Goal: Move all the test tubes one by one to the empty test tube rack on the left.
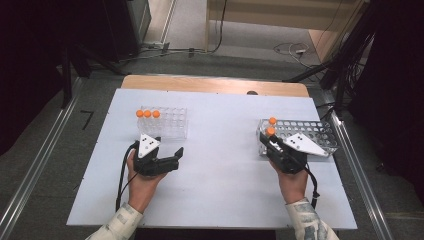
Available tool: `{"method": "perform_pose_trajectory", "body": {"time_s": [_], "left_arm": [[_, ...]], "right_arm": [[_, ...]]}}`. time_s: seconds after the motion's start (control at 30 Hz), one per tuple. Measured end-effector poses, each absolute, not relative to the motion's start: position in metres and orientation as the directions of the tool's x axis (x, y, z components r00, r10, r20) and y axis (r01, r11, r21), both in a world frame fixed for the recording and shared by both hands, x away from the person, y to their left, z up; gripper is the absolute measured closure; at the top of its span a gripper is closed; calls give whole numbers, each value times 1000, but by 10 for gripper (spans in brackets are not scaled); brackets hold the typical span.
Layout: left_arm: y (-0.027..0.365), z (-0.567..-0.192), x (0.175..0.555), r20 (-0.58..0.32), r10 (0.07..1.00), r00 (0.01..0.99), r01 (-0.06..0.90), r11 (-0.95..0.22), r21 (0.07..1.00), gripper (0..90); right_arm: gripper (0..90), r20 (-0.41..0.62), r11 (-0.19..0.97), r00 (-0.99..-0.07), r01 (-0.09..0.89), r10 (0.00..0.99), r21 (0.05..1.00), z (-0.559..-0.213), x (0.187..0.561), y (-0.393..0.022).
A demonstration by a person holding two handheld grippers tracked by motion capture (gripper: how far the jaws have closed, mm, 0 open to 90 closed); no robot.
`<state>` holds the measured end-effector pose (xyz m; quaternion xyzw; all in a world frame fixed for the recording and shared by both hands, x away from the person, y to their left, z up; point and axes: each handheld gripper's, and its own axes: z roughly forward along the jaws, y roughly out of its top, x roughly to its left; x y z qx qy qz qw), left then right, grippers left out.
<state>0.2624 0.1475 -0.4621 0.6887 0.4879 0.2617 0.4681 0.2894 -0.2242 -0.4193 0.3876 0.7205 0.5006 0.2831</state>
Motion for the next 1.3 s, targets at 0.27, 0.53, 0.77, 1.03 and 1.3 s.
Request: {"method": "perform_pose_trajectory", "body": {"time_s": [0.27,0.53,0.77,1.03,1.3], "left_arm": [[143,-455,258,-98,905,414,400,-84,913,158],[133,-443,250,-102,873,477,367,-92,926,165],[124,-437,243,-84,845,529,334,-116,935,198],[118,-431,237,-115,803,585,324,-102,940,244],[111,-429,233,-114,763,636,316,-124,941,297]], "right_arm": [[719,-29,247,-605,280,796,928,-433,286,-194],[719,-40,284,-652,274,757,919,-441,284,-170],[719,-49,322,-700,263,712,910,-449,278,-151],[719,-42,333,-731,258,681,907,-452,274,-134],[719,-41,359,-769,250,638,899,-454,271,-115]]}}
